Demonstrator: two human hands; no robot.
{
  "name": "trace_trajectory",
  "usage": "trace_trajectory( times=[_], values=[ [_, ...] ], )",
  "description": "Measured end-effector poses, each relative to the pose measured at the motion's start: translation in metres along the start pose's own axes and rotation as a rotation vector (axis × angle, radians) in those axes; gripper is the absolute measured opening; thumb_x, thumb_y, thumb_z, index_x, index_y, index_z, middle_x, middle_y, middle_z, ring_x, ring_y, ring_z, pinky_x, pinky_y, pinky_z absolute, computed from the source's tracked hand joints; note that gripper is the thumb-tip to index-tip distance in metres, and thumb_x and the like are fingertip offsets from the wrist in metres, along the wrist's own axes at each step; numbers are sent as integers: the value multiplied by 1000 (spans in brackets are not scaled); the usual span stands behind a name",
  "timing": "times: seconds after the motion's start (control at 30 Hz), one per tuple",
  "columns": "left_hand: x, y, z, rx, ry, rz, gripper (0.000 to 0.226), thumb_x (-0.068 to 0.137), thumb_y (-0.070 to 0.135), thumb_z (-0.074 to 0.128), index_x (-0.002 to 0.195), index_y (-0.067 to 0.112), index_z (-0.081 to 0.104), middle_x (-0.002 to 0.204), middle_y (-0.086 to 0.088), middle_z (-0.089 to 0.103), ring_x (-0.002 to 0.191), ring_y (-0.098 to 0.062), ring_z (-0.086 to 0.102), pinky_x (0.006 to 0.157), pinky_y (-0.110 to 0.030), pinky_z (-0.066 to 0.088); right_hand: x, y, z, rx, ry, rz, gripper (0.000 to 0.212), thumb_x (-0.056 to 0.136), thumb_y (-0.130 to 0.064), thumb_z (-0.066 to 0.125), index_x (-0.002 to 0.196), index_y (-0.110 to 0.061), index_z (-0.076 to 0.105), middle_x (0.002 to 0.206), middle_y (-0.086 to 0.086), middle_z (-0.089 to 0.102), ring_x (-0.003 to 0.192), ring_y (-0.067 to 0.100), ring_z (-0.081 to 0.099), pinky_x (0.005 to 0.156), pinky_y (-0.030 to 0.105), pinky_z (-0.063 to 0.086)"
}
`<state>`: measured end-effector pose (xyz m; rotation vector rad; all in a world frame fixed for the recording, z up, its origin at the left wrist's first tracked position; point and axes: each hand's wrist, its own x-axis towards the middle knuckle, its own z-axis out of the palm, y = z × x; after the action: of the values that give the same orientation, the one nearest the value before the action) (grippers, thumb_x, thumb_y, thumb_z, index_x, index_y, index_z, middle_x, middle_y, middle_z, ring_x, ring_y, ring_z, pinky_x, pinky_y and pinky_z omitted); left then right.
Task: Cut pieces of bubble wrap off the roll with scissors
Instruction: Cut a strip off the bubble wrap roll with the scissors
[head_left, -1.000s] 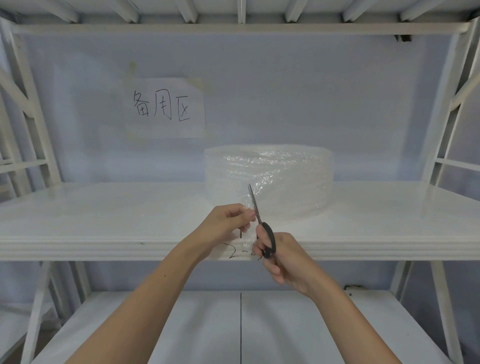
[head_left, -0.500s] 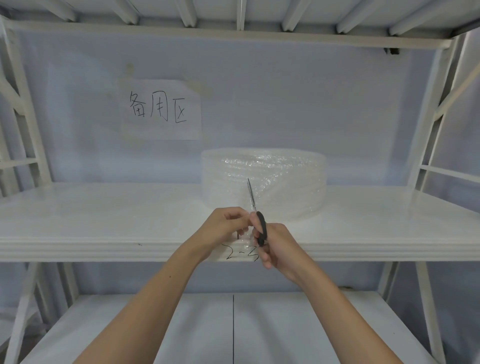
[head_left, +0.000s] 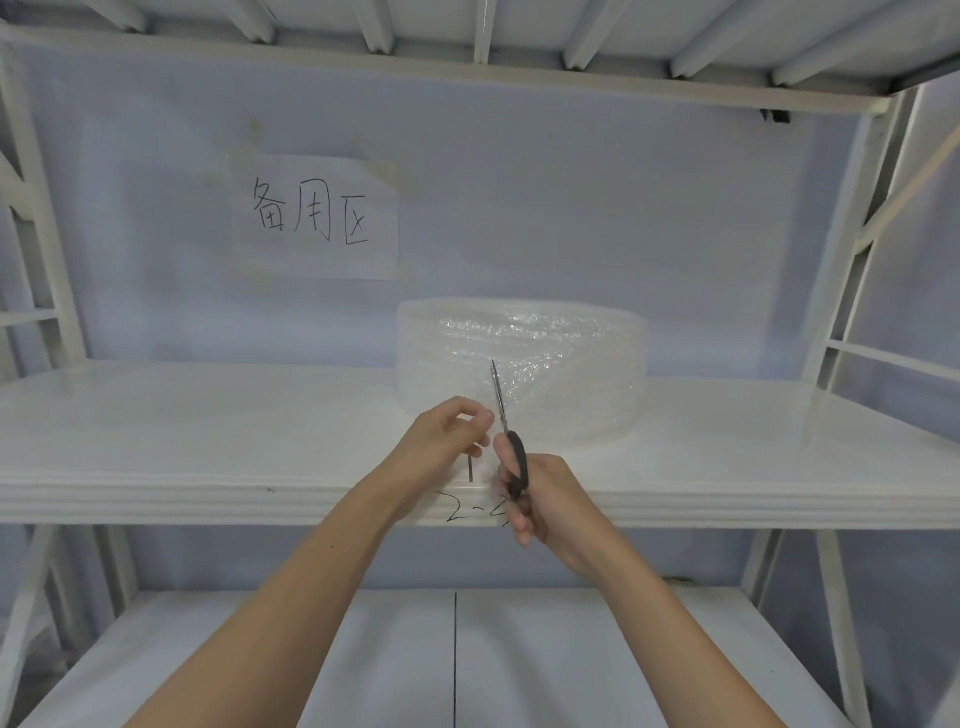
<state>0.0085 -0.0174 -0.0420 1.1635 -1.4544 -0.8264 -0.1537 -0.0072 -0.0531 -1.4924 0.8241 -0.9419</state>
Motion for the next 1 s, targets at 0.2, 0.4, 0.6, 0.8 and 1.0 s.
trace_trajectory(
  times=[0.2,0.4,0.6,0.8,1.0],
  values=[
    [-6,6,4,6,3,14,6,94,20,62,92,15,63,76,8,72,75,-9,61,65,-8,44,-1,-1,2,11,7,-2,54,86,-58,59,73,-7,50,63,6,47,33,14,39,36,22,33],
    [-7,5,1,2,32,-26,16,91,26,68,94,10,68,91,-4,70,80,-12,65,82,-23,46,1,-11,2,19,22,4,52,86,-58,60,71,-9,50,64,4,46,36,13,34,35,18,26],
    [-2,9,-3,-102,20,-78,16,91,34,64,87,19,67,92,-1,69,80,-15,64,85,-34,43,1,-12,-3,13,-21,-2,48,91,-52,57,74,-8,49,47,-6,46,33,11,31,35,16,26],
    [8,20,0,-231,85,-63,26,90,45,65,85,20,69,81,4,66,67,-14,61,68,-26,47,4,-8,-5,28,-37,9,48,91,-52,56,70,-10,49,58,13,45,31,12,30,35,15,25],
    [14,18,8,-225,173,-10,16,92,27,67,81,15,68,76,5,63,60,-11,57,64,-25,46,6,-7,-8,48,-18,14,49,85,-55,61,71,-10,50,60,3,46,34,12,30,35,17,23]
  ],
)
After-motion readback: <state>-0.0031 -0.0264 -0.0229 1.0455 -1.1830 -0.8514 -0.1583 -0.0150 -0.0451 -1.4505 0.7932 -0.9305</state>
